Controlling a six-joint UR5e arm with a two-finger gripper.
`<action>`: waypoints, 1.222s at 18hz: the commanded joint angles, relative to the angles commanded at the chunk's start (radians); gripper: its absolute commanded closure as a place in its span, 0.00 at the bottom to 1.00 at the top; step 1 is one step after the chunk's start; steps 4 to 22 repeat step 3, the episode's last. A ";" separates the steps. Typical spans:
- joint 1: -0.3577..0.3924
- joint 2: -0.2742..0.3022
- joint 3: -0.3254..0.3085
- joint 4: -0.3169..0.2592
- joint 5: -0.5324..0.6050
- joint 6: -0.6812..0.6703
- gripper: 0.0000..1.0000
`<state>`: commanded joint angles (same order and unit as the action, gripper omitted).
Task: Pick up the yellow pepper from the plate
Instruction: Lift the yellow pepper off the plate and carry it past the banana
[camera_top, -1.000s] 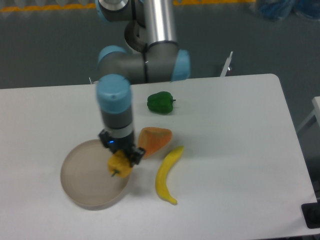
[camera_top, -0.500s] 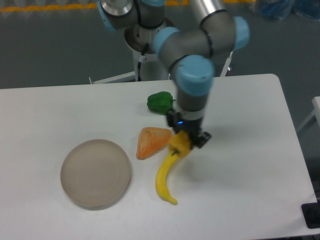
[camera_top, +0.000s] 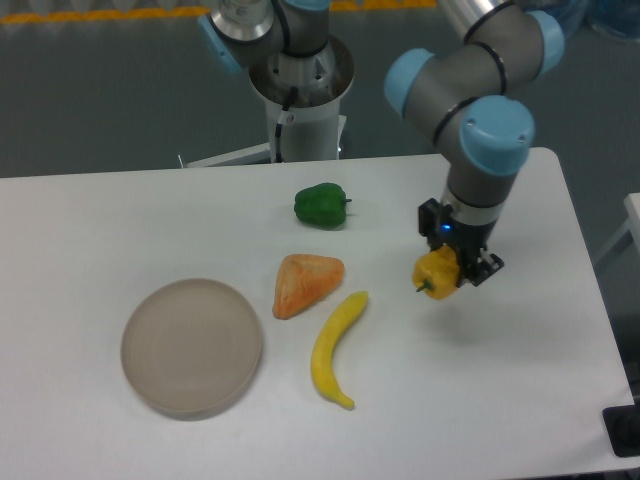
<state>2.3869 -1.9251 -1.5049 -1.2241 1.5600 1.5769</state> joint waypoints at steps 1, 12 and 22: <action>0.000 -0.005 0.002 0.002 0.000 0.000 0.91; 0.000 -0.005 0.003 0.002 0.000 0.000 0.91; 0.000 -0.005 0.003 0.002 0.000 0.000 0.91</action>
